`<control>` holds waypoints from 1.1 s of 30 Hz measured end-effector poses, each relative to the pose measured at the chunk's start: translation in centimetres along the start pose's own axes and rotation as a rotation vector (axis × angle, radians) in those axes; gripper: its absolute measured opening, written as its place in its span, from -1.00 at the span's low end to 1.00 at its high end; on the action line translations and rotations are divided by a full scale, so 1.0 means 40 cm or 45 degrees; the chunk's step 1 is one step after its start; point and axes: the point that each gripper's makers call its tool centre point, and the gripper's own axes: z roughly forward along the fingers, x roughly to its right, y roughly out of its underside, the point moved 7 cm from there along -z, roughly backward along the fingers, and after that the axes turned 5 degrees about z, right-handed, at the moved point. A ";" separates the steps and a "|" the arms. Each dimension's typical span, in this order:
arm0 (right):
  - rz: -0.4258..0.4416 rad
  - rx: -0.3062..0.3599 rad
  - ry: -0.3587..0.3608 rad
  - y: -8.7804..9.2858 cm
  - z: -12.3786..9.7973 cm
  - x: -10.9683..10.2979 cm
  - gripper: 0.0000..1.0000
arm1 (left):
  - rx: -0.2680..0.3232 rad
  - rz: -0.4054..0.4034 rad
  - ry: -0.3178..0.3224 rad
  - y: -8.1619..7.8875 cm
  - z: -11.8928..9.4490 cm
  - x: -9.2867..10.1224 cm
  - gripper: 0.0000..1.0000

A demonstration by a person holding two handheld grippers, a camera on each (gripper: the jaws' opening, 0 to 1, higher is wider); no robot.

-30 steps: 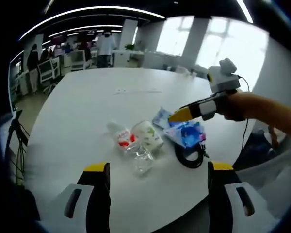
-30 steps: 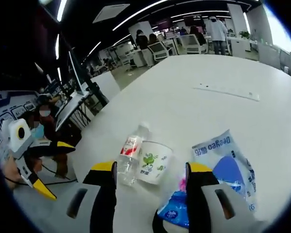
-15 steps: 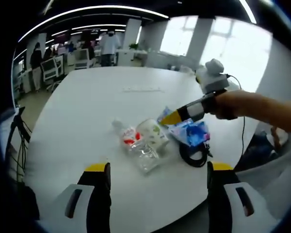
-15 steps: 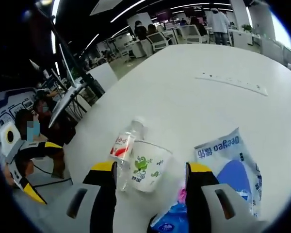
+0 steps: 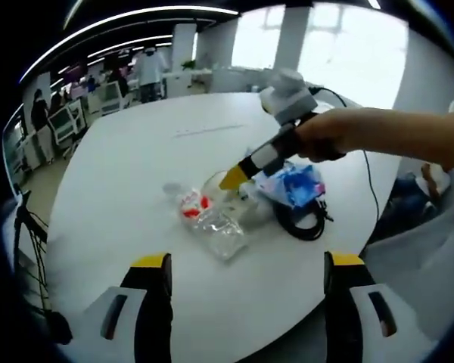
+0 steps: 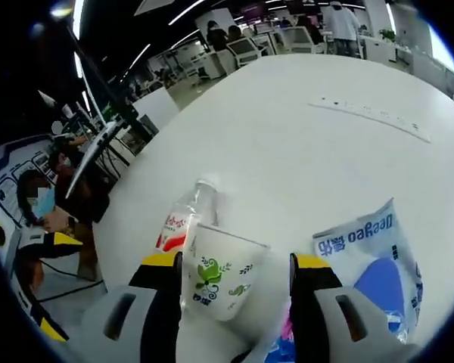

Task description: Arrange the tabletop items into an orderly group along one side of the table until the central work area is clear of visible clutter.

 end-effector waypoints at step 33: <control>0.040 0.001 0.065 0.020 0.034 0.009 -0.19 | 0.020 -0.107 -0.009 0.014 -0.005 -0.023 0.54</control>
